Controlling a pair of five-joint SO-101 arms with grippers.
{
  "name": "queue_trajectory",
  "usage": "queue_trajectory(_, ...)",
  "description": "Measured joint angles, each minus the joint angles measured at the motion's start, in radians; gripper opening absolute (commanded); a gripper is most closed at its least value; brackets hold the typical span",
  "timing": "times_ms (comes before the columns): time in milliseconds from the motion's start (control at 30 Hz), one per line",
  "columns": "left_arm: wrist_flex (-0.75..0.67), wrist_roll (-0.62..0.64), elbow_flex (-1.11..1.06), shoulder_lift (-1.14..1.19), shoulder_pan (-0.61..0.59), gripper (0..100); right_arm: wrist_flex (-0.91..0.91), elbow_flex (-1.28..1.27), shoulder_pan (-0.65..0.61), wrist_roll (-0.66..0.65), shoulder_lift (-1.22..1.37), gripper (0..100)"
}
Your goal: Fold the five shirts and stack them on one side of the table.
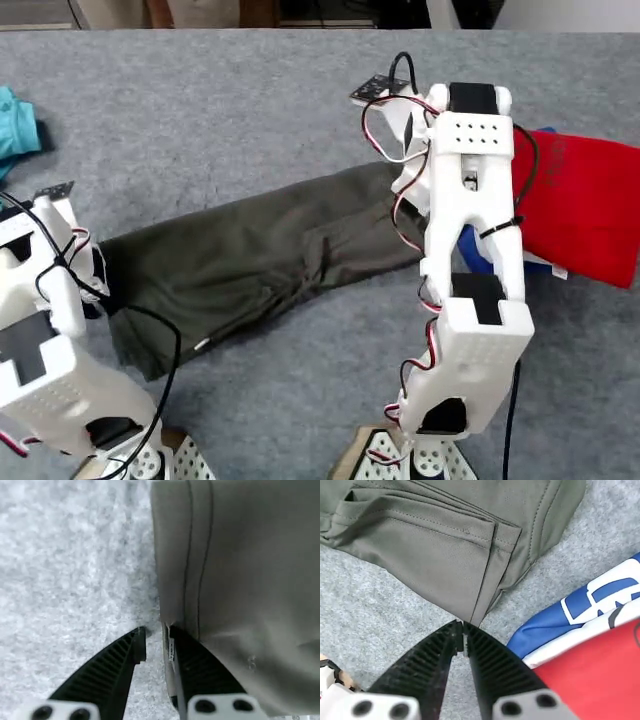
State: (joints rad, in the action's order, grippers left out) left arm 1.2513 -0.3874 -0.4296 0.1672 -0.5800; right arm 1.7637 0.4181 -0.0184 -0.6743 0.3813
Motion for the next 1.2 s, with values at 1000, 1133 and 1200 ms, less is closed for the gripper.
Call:
queue_trajectory(1000,-0.103,0.009,-0.072,-0.048,-0.003,25,0.0,0.0,0.0,0.0,0.0,0.2)
queue_trajectory(1133,-0.11,0.009,-0.064,-0.011,-0.011,16,0.0,0.0,0.0,0.0,0.0,0.2)
queue_trajectory(1200,-0.083,0.009,-0.041,0.018,-0.008,13,0.0,0.0,0.0,0.0,0.0,0.2)
